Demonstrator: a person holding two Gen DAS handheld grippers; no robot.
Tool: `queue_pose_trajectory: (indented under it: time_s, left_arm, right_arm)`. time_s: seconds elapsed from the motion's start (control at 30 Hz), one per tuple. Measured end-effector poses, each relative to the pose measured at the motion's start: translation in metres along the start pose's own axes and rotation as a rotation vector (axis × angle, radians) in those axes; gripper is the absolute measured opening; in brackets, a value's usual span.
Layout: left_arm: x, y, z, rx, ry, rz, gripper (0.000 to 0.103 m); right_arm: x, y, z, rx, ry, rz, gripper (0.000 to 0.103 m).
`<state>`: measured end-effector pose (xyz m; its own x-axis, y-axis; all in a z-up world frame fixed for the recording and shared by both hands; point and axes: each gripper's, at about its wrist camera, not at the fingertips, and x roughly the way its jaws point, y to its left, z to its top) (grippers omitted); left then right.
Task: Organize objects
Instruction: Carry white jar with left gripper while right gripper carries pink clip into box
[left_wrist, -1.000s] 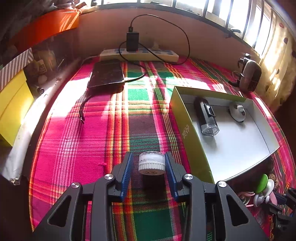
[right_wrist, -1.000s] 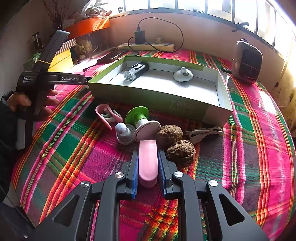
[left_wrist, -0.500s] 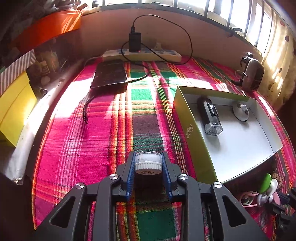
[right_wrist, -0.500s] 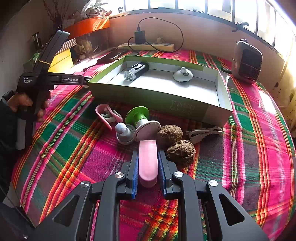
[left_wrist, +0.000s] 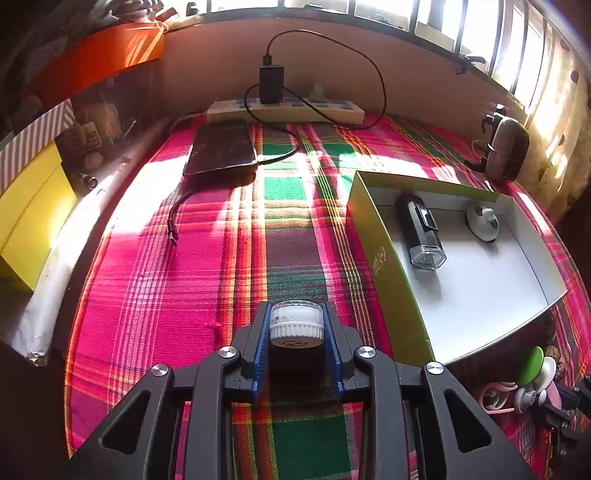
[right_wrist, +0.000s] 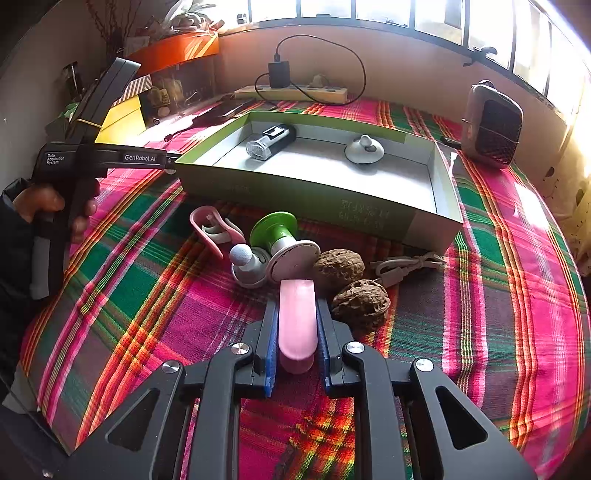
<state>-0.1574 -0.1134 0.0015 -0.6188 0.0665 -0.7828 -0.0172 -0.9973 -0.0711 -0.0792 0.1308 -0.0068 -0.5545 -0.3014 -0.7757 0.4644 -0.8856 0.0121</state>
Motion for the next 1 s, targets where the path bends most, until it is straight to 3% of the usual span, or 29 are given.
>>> queue_pose_trajectory:
  time_s: [0.47, 1.0]
  left_arm:
    - [-0.013, 0.002, -0.009, -0.017, 0.0, 0.017, 0.025]
    - [-0.057, -0.025, -0.006, 0.038, -0.061, -0.02, 0.025]
  right_arm:
    - [-0.007, -0.001, -0.002, 0.029, -0.016, 0.059, 0.019]
    - [-0.038, -0.009, 0.011, 0.036, -0.095, 0.043, 0.019]
